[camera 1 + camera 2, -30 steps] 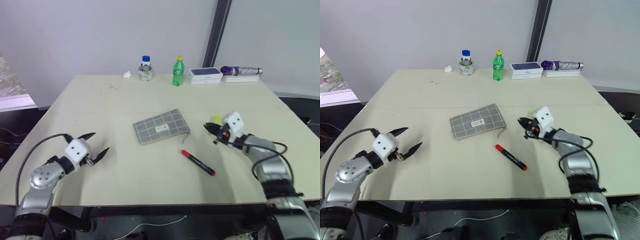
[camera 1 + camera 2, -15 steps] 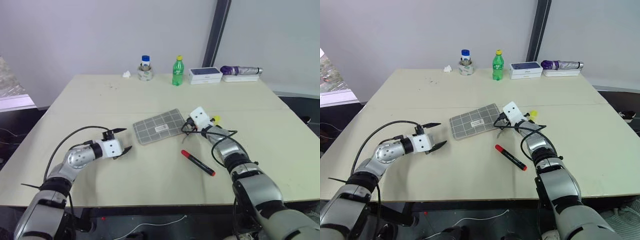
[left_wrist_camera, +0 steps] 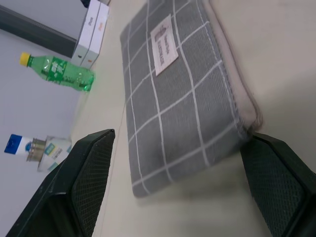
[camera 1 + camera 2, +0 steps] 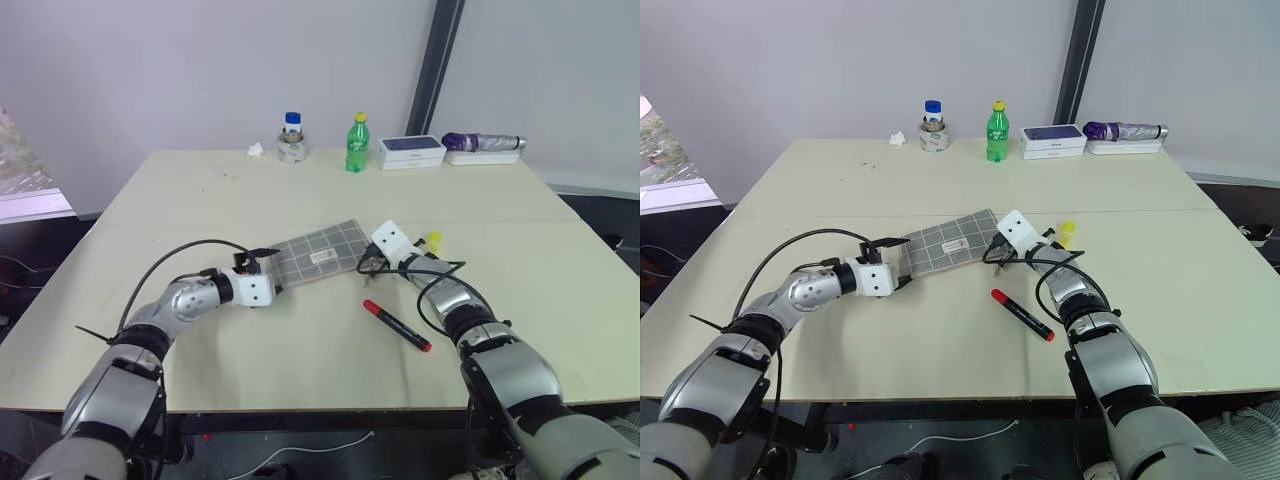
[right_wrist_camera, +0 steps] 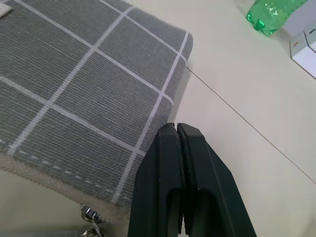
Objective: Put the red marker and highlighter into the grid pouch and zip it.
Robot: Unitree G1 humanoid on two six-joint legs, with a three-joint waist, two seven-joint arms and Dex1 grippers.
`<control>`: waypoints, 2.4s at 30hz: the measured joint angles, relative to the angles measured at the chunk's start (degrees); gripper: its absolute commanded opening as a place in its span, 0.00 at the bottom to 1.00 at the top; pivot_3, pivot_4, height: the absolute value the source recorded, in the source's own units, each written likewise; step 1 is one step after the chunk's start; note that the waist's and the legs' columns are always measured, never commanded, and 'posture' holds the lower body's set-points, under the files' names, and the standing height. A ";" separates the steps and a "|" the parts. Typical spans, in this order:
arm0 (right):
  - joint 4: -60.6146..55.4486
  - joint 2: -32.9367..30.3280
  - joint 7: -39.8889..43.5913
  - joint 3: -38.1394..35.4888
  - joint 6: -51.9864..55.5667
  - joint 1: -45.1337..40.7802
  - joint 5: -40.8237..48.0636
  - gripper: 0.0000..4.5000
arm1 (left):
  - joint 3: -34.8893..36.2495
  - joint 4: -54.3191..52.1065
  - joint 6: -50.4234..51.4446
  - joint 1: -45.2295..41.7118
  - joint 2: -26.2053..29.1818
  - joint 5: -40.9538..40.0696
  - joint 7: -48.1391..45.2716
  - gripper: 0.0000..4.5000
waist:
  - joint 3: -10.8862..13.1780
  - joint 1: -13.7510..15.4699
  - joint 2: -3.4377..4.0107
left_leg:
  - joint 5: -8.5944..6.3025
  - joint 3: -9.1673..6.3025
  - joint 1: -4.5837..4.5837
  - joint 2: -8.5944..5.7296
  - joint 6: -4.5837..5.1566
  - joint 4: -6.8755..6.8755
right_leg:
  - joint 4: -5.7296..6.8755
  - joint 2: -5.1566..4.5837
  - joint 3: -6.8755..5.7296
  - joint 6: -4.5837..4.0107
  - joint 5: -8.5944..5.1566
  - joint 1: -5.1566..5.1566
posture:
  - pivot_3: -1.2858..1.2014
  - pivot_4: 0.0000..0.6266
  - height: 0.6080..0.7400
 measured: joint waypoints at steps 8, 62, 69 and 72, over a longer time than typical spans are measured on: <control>-0.02 0.03 1.04 -0.07 -0.02 0.01 -0.02 0.00 | -0.28 2.98 1.77 -1.42 -3.32 -1.93 -4.07 0.27 | -0.01 -0.13 0.01 | 0.01 -0.01 0.00 0.00 -0.01 0.00 | 0.00 0.00 -0.01 0.00 0.00 0.00 | 0.52 0.24 1.00; -52.06 9.06 0.79 -1.18 41.00 22.22 16.21 0.02 | 10.40 -33.09 26.72 20.85 -3.07 -19.36 -8.74 0.00 | -0.03 -0.30 0.04 | 0.00 -0.02 -0.02 0.08 -0.02 -0.05 | 0.02 0.06 0.04 0.00 -0.01 -0.10 | 0.52 0.24 1.00; -58.01 7.69 7.03 7.22 37.09 21.06 12.44 0.02 | 10.24 -32.25 27.10 19.27 -4.68 -19.32 -8.99 0.00 | -0.03 -0.24 0.03 | 0.00 -0.03 -0.02 0.07 -0.01 -0.04 | 0.02 0.07 0.02 0.00 -0.01 -0.10 | 0.52 0.24 1.00; -57.28 7.42 9.49 10.52 33.23 20.02 10.05 0.02 | 10.25 -32.00 27.76 17.49 -5.79 -19.37 -9.00 0.00 | -0.02 -0.18 0.03 | 0.00 -0.04 -0.02 0.05 -0.01 -0.03 | 0.02 0.07 0.02 0.00 -0.01 -0.09 | 0.52 0.24 1.00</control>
